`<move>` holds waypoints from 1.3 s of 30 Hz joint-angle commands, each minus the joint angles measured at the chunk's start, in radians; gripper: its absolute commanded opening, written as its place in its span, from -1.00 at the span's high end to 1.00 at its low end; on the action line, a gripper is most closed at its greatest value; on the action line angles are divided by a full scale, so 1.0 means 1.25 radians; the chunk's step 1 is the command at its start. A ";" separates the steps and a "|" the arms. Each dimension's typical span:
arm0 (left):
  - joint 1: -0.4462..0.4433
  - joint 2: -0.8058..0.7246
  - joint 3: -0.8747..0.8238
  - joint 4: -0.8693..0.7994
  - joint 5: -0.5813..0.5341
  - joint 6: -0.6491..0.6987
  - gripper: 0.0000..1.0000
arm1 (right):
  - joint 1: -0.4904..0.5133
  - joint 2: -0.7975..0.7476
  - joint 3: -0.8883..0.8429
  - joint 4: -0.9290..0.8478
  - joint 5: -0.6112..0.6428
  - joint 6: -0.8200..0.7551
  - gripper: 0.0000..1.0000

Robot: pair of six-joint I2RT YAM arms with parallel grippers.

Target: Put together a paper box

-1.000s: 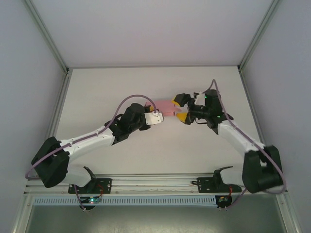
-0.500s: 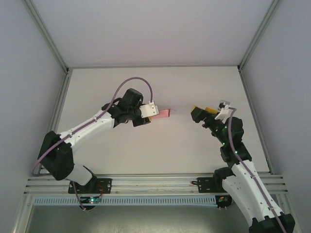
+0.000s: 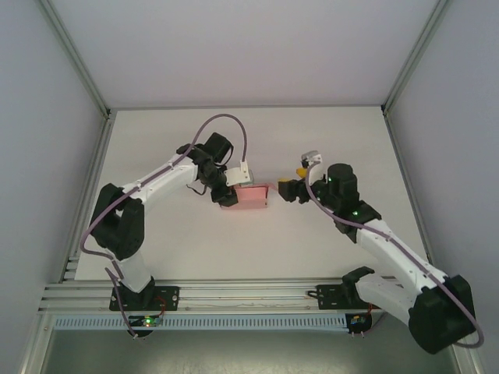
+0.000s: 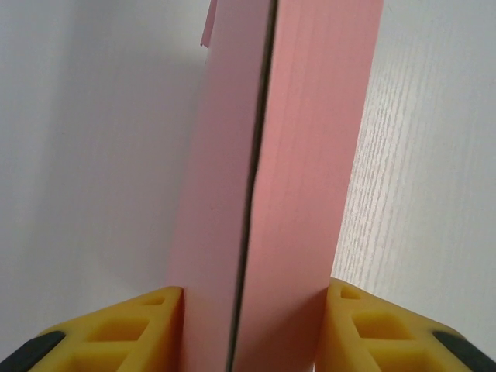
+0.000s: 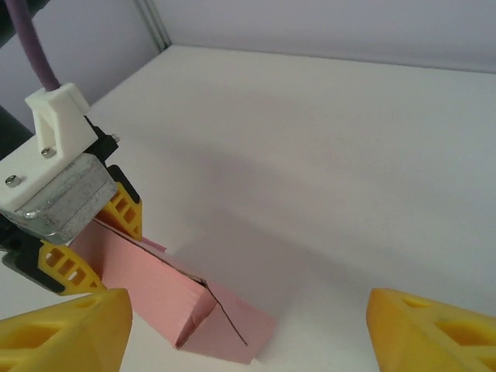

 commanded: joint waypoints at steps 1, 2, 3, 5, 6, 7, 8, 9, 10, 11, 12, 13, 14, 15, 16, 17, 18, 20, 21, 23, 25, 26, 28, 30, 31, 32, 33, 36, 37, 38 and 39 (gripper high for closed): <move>0.007 0.033 0.042 -0.082 0.021 0.022 0.18 | 0.014 0.058 0.045 -0.029 -0.035 -0.071 -0.43; 0.009 0.041 0.044 -0.085 0.021 0.026 0.18 | 0.016 0.077 0.055 -0.033 -0.048 -0.081 -0.40; 0.010 0.052 0.046 -0.084 0.015 0.026 0.18 | 0.020 0.098 0.064 -0.035 -0.056 -0.085 -0.35; 0.011 0.075 0.061 -0.093 0.010 0.022 0.18 | 0.026 0.135 0.085 -0.049 -0.069 -0.096 -0.18; 0.011 0.087 0.072 -0.102 0.010 0.019 0.17 | 0.028 0.156 0.096 -0.061 -0.070 -0.100 -0.15; 0.011 0.098 0.082 -0.111 0.010 0.018 0.16 | 0.029 0.175 0.106 -0.071 -0.069 -0.103 -0.12; 0.012 0.108 0.091 -0.117 0.011 0.017 0.14 | 0.030 0.193 0.116 -0.080 -0.068 -0.105 -0.09; 0.010 0.117 0.096 -0.120 0.008 0.018 0.13 | 0.032 0.210 0.125 -0.091 -0.067 -0.109 -0.08; 0.012 0.124 0.101 -0.123 0.008 0.018 0.12 | 0.033 0.226 0.134 -0.100 -0.065 -0.114 -0.04; 0.012 0.130 0.105 -0.125 0.008 0.019 0.11 | 0.034 0.242 0.145 -0.108 -0.059 -0.115 0.04; 0.012 0.135 0.107 -0.127 0.007 0.019 0.10 | 0.034 0.253 0.154 -0.114 -0.060 -0.116 0.11; 0.012 0.140 0.112 -0.131 0.007 0.019 0.10 | 0.035 0.265 0.164 -0.122 -0.062 -0.118 0.16; 0.012 0.143 0.116 -0.132 0.007 0.019 0.09 | 0.037 0.274 0.177 -0.135 -0.059 -0.117 0.26; 0.012 0.144 0.116 -0.133 0.005 0.018 0.09 | 0.038 0.281 0.185 -0.143 -0.057 -0.117 0.32; 0.012 0.145 0.117 -0.133 0.004 0.017 0.07 | 0.038 0.286 0.190 -0.152 -0.056 -0.119 0.34; 0.013 0.146 0.116 -0.130 0.000 0.017 0.05 | 0.041 0.289 0.195 -0.160 -0.051 -0.118 0.34; 0.012 0.147 0.116 -0.130 0.000 0.017 0.05 | 0.042 0.292 0.197 -0.168 -0.045 -0.118 0.34; 0.012 0.148 0.116 -0.130 -0.004 0.016 0.02 | 0.045 0.289 0.206 -0.181 -0.025 -0.118 0.38; 0.012 0.148 0.117 -0.130 -0.005 0.017 0.01 | 0.047 0.286 0.198 -0.186 -0.018 -0.117 0.47; 0.013 0.149 0.117 -0.131 -0.005 0.016 -0.03 | 0.048 0.280 0.199 -0.199 -0.009 -0.112 0.59; 0.012 0.151 0.118 -0.129 -0.007 0.015 -0.06 | 0.051 0.274 0.199 -0.211 -0.008 -0.110 0.61; 0.012 0.153 0.119 -0.127 -0.008 0.013 -0.06 | 0.052 0.272 0.198 -0.214 -0.004 -0.106 0.61; 0.012 0.154 0.121 -0.126 -0.008 0.012 -0.07 | 0.054 0.270 0.194 -0.220 0.003 -0.103 0.53; 0.012 0.156 0.122 -0.127 -0.009 0.011 -0.06 | 0.054 0.269 0.192 -0.228 0.030 -0.099 0.48; 0.012 0.156 0.123 -0.126 -0.011 0.011 -0.06 | 0.055 0.269 0.191 -0.235 0.050 -0.098 0.46; 0.012 0.156 0.123 -0.127 -0.010 0.012 -0.07 | 0.055 0.270 0.194 -0.244 0.067 -0.097 0.44; 0.011 0.155 0.123 -0.127 -0.010 0.012 -0.07 | 0.055 0.270 0.197 -0.251 0.076 -0.095 0.44; 0.012 0.155 0.122 -0.126 -0.009 0.011 -0.07 | 0.055 0.269 0.198 -0.252 0.066 -0.102 0.53; 0.012 0.156 0.123 -0.126 -0.009 0.011 -0.07 | 0.056 0.270 0.199 -0.248 0.060 -0.103 0.58; 0.012 0.156 0.125 -0.126 -0.006 0.011 -0.07 | 0.056 0.272 0.203 -0.246 0.056 -0.104 0.64; 0.012 0.157 0.126 -0.126 -0.007 0.010 -0.08 | 0.056 0.273 0.206 -0.245 0.055 -0.104 0.69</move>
